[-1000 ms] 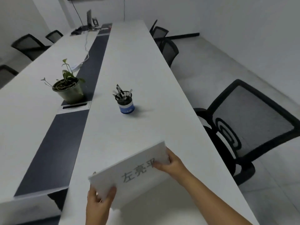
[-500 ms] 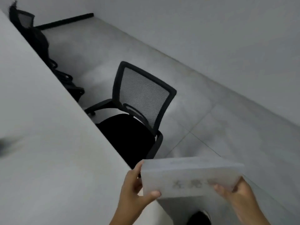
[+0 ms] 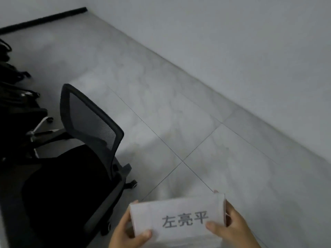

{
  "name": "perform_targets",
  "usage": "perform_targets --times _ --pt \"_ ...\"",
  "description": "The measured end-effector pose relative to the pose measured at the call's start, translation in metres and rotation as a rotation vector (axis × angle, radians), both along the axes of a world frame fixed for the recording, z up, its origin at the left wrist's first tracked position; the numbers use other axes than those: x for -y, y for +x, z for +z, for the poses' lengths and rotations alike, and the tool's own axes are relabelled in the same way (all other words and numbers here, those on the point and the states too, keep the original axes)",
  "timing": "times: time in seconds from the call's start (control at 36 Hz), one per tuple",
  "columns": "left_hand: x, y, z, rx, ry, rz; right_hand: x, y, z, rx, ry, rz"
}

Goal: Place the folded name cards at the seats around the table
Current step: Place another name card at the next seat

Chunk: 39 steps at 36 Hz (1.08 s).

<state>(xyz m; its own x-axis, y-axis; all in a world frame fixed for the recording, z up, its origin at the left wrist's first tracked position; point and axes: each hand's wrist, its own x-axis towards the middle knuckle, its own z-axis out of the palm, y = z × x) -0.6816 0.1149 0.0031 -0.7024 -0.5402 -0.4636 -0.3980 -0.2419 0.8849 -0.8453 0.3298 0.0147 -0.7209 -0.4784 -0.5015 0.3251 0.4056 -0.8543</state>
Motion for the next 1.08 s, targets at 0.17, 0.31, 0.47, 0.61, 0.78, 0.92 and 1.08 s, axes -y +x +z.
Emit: perform_targets --times 0.17,0.31,0.47,0.61,0.78,0.92,1.08 --pt "0.056 -0.144 0.000 -0.072 0.016 -0.009 0.057 -0.154 0.006 -0.053 0.002 0.054" --pt "0.111 -0.268 0.020 -0.124 -0.013 -0.055 0.101 -0.272 0.028 -0.098 0.001 0.066" --pt "0.175 -0.380 0.026 -0.141 -0.083 -0.032 0.169 -0.388 0.039 -0.107 0.001 0.059" --pt "0.236 -0.451 0.004 -0.081 -0.099 0.095 0.255 -0.488 0.022 -0.078 0.002 0.208" --pt "0.313 -0.506 0.001 -0.030 -0.112 0.426 0.405 -0.589 0.022 -0.045 -0.012 0.528" --pt "0.366 -0.520 0.014 -0.067 -0.077 0.747 0.545 -0.625 0.035 0.027 -0.061 0.795" --pt "0.435 -0.510 0.011 -0.047 -0.081 1.036 0.686 -0.614 0.017 0.023 -0.063 1.065"
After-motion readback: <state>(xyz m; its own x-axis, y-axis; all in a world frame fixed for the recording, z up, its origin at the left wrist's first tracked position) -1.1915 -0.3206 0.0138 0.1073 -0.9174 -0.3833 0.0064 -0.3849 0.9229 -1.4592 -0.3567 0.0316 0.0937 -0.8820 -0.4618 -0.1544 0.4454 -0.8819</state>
